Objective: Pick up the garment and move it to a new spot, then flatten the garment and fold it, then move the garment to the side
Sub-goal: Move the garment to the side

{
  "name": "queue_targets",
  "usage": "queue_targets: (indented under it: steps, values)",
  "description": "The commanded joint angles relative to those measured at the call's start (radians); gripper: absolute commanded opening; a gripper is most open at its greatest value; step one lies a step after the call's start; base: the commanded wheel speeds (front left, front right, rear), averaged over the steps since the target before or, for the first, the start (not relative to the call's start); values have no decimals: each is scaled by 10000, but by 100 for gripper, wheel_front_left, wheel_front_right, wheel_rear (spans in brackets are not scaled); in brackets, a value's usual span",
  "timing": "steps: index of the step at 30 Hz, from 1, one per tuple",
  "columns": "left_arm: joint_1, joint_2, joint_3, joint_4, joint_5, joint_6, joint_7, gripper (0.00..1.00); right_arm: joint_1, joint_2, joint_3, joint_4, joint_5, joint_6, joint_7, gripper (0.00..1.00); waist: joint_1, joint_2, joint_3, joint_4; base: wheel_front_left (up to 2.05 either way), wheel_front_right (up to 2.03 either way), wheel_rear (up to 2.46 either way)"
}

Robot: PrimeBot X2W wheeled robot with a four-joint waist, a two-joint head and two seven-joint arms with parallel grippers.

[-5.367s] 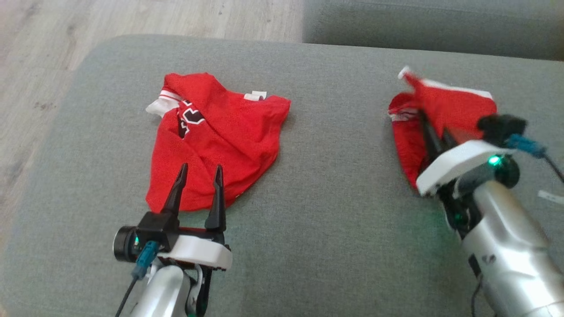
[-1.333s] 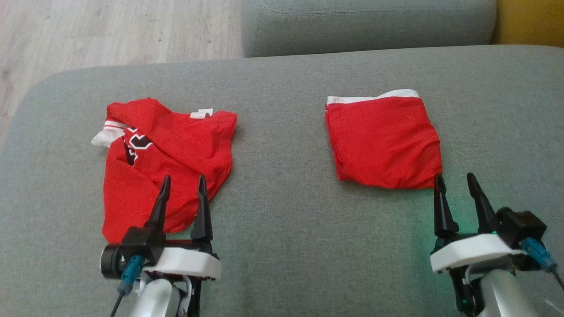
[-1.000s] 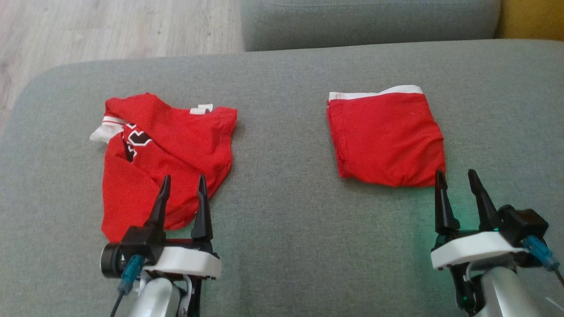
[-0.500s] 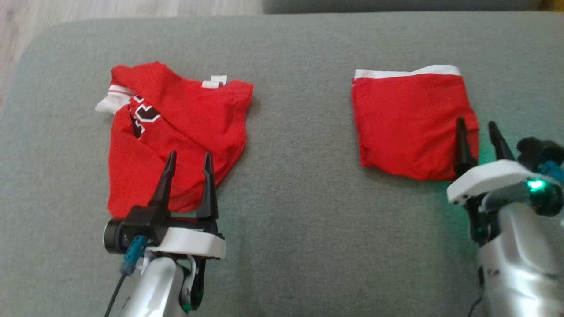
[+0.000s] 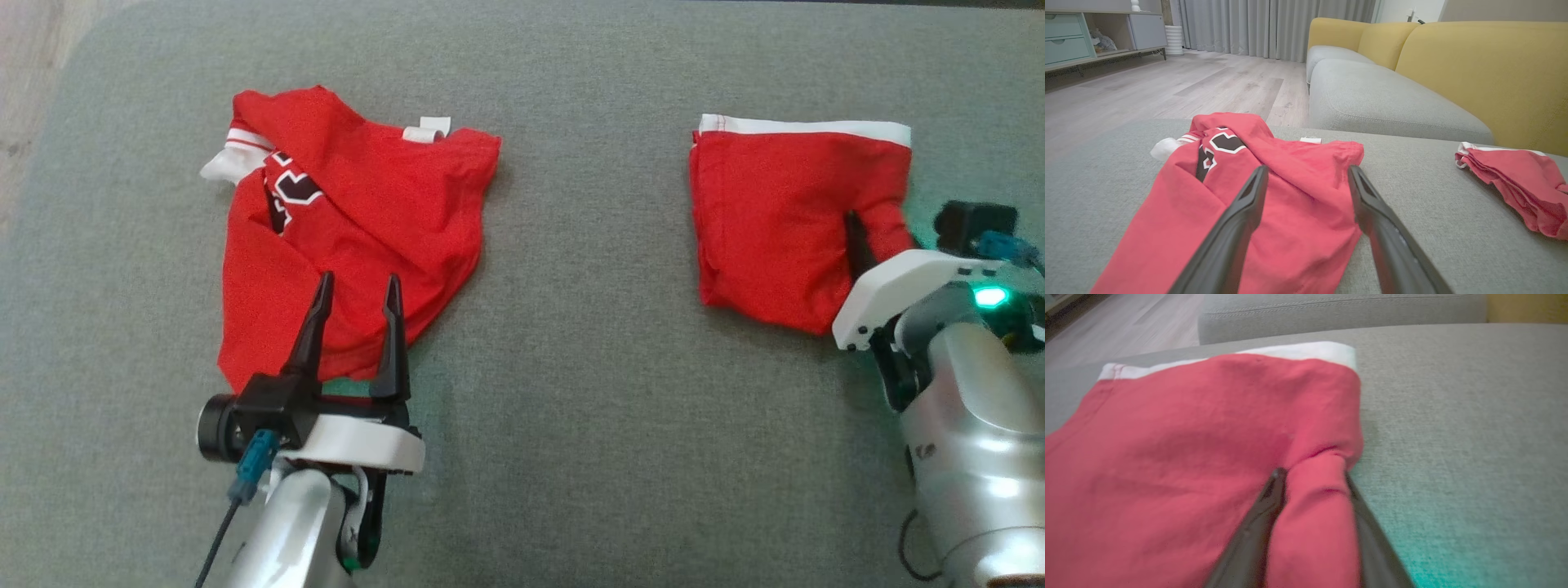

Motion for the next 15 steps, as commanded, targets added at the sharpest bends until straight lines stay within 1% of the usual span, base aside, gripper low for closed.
queue_targets:
  steps: [1,5,6,7,10,13,15]
  values:
    - [-394,58,299,-274,-13,61,-80,100,-27,-64,585,46,-95,-7,57,0,0,0,-28,-56,0,0,0]
    - [-370,58,432,-307,4,83,-80,100,-208,-867,1505,-44,-47,-7,-150,0,0,0,-122,-208,0,0,0]
    - [-370,58,432,-307,4,83,-80,100,-208,-867,1505,-44,-47,-7,-150,0,0,0,-122,-208,0,0,0]
    - [-358,58,467,-339,-10,83,-80,100,-186,-1353,1927,-135,9,-7,-169,0,0,0,-150,-276,0,0,0]
    - [-354,58,499,-402,-16,85,-80,100,-63,-2261,2448,-249,81,-7,-103,0,0,0,-128,-362,0,0,0]
    - [-386,58,539,-479,-3,73,-80,100,83,-3262,2693,-315,110,-7,-27,0,0,0,-20,-407,0,0,0]
    - [-432,58,558,-537,11,51,-80,100,146,-3927,2651,-275,86,-7,-10,0,0,0,88,-408,0,0,0]
